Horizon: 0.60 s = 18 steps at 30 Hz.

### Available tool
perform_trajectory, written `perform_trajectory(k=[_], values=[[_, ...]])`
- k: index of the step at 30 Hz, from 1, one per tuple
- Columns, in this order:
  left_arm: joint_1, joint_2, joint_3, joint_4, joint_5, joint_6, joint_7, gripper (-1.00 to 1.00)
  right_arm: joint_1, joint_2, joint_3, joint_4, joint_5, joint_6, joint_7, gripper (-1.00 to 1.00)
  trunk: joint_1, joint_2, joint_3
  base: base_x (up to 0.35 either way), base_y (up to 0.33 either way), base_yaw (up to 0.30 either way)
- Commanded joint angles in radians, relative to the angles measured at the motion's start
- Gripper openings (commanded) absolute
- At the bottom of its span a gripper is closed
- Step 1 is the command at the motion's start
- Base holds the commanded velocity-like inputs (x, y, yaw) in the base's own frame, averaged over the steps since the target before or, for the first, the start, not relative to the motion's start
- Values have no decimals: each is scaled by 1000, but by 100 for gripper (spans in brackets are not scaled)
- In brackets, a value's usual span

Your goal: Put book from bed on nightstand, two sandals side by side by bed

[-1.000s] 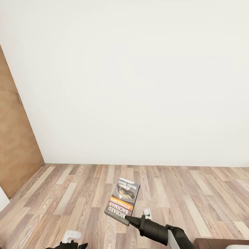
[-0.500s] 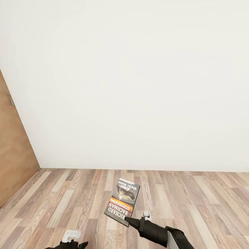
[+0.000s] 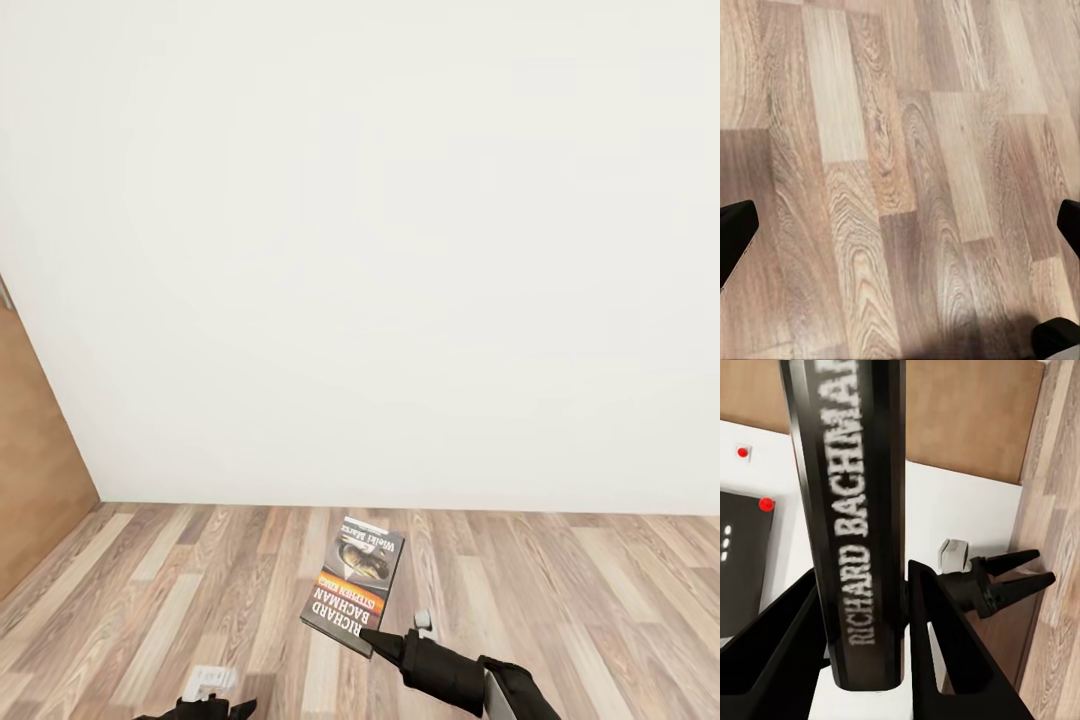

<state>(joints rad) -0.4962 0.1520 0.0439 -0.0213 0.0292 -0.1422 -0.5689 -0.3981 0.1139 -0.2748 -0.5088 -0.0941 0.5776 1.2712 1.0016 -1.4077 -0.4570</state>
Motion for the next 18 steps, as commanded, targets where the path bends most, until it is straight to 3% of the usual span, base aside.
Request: perform_trajectory(k=[1,18], values=[[-1,0,4,1,3,0,-5,100,-1,1,-6,0,0,10,4,-100,1,-1,-1,302,0,0],[-1,0,4,3,3,0,-5,100,-1,1,-6,-1,-1,10,4,-100,1,-1,-9,261,0,0]])
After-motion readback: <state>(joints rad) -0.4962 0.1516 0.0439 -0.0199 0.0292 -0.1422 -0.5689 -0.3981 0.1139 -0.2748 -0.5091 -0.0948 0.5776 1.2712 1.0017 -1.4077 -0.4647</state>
